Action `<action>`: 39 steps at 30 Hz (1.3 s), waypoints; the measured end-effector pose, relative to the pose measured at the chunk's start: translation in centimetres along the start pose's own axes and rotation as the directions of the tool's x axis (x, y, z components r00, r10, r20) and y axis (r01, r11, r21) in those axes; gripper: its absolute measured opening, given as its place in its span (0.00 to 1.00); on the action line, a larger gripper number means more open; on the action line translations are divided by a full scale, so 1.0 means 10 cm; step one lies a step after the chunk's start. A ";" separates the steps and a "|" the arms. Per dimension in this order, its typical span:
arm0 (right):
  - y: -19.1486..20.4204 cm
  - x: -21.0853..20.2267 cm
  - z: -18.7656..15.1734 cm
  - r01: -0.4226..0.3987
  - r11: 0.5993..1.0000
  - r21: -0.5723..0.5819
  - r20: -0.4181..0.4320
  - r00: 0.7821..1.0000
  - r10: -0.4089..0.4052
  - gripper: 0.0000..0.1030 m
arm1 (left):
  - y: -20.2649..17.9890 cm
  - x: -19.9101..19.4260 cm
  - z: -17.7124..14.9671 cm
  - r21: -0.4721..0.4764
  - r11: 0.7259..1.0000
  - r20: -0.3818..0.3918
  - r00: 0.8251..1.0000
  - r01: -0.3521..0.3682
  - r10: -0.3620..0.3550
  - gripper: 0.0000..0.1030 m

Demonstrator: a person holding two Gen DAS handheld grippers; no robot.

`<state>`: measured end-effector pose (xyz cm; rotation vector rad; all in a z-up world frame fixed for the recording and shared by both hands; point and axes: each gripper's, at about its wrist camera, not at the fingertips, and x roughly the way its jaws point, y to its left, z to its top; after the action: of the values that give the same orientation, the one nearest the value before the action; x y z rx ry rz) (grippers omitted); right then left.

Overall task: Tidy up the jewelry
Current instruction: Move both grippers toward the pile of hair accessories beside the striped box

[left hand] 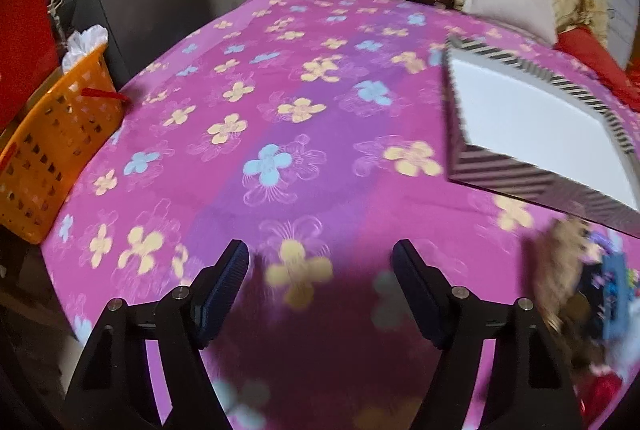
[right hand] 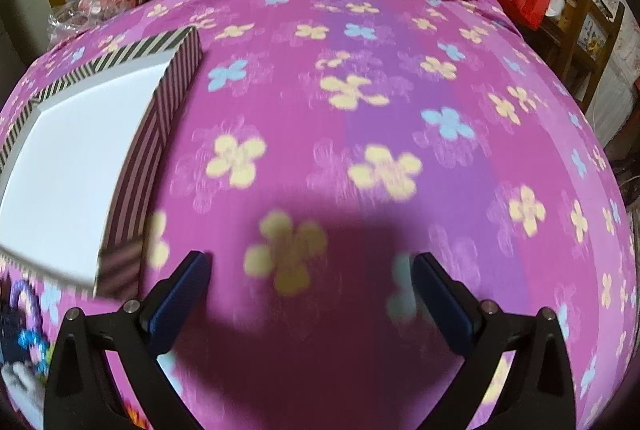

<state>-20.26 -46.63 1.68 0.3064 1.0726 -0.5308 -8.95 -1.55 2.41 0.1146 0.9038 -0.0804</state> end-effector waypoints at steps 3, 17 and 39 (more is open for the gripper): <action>0.04 -0.31 -0.21 0.026 0.999 -0.018 0.070 0.997 -0.025 0.96 | -0.01 -0.24 -0.08 0.011 1.000 0.044 0.999 -0.001 0.001 0.73; 0.70 -1.51 -1.11 -0.142 0.982 -0.127 0.233 0.958 0.169 0.96 | -0.15 -0.89 -0.29 0.021 0.999 0.106 0.994 0.037 -0.039 0.73; 1.21 -1.56 -1.37 -0.178 0.965 -0.194 0.190 0.958 0.215 0.96 | -0.36 -1.05 -0.44 0.023 0.995 0.098 0.990 0.101 -0.102 0.73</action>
<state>-29.62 -25.82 9.19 0.1944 0.8658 -0.2799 -19.25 -4.34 7.74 0.0807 0.8096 -0.1876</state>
